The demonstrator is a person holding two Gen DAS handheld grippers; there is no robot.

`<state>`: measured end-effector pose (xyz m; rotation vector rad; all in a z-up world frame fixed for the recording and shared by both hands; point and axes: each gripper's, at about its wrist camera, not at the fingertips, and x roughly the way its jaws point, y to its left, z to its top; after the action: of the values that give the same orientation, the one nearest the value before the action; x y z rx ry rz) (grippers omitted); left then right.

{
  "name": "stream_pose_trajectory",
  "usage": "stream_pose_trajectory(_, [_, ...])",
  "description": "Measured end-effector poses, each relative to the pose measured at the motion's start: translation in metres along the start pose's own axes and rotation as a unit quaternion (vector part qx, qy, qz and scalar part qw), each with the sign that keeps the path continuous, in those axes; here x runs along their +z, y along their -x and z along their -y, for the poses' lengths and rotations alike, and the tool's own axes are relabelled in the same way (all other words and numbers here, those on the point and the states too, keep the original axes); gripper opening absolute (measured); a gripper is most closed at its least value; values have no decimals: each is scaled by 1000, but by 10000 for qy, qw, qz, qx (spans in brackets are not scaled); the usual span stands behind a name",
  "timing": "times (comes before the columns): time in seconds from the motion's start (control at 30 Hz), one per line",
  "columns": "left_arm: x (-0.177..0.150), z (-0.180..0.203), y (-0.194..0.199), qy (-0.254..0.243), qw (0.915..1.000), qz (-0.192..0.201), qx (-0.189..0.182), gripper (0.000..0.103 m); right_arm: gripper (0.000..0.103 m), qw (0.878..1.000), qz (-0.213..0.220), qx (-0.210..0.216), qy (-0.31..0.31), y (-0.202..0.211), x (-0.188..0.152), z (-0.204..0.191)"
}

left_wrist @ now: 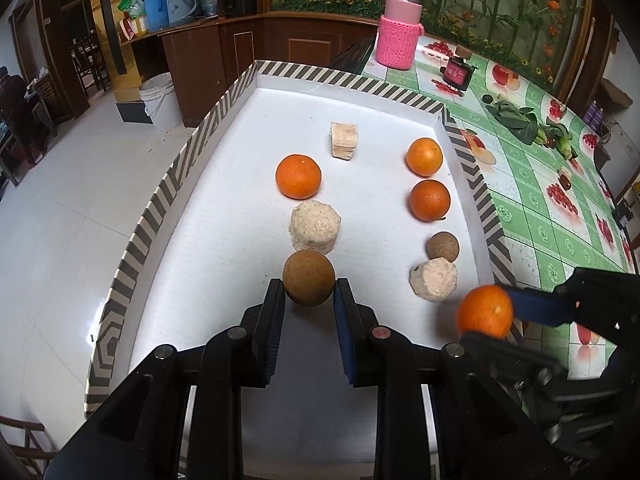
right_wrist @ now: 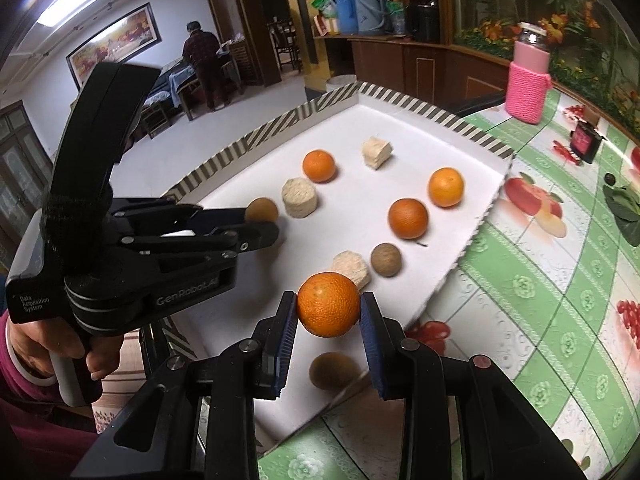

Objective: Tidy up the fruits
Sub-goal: 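Carry the brown ball and the orange over the white tray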

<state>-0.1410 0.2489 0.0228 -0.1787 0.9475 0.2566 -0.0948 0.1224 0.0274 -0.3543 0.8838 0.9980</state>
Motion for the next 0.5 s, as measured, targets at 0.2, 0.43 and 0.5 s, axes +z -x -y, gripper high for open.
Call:
stream_pose_trajectory(0.2, [2,0,-5,-14,10000,-39,29,22,31,9998,-167,76,83,-15,1,-2])
stream_pose_trajectory(0.43, [6,2,-7,-24,10000,-23,42,22,32,9998,-197,40,23,-21,3,4])
stream_pose_trajectory(0.5, [7,3,-8,-28,10000,-26,51,22,32,9997,-195,-74,90,-23,5,4])
